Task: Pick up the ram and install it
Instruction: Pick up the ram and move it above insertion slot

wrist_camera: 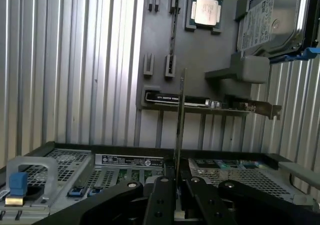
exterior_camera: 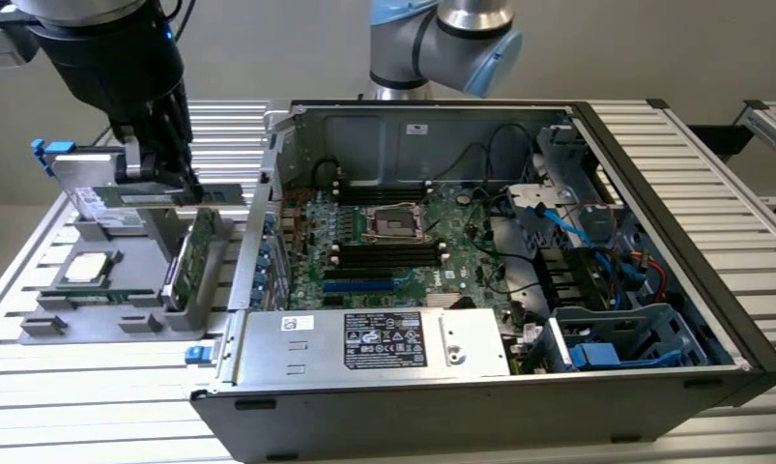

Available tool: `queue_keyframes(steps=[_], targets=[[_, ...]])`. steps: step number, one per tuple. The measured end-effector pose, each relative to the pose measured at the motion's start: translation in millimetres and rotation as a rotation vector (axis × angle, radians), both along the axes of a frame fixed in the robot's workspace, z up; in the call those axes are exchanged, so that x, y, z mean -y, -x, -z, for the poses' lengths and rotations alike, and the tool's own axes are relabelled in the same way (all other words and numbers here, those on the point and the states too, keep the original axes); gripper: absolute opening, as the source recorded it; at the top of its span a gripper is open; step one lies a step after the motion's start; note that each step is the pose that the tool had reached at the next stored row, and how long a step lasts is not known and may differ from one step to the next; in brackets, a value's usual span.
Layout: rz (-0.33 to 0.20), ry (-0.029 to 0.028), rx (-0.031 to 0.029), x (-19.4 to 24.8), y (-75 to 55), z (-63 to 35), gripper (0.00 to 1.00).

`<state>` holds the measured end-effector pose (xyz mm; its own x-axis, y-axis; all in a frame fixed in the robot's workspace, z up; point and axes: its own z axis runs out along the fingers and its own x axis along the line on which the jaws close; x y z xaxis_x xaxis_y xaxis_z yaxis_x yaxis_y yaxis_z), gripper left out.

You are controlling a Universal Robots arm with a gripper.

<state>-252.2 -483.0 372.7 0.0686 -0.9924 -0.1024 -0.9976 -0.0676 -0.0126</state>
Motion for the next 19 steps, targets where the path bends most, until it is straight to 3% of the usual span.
queue_keyframes(steps=[6, 12, 19], targets=[[0.000, -0.0152, -0.0003, 0.0, -26.2, -13.7, 0.14], [0.000, -0.0299, -0.0006, 0.0, -53.6, -18.2, 0.14], [-0.001, -0.0320, -0.0035, 0.0, -85.5, -18.5, 0.14]])
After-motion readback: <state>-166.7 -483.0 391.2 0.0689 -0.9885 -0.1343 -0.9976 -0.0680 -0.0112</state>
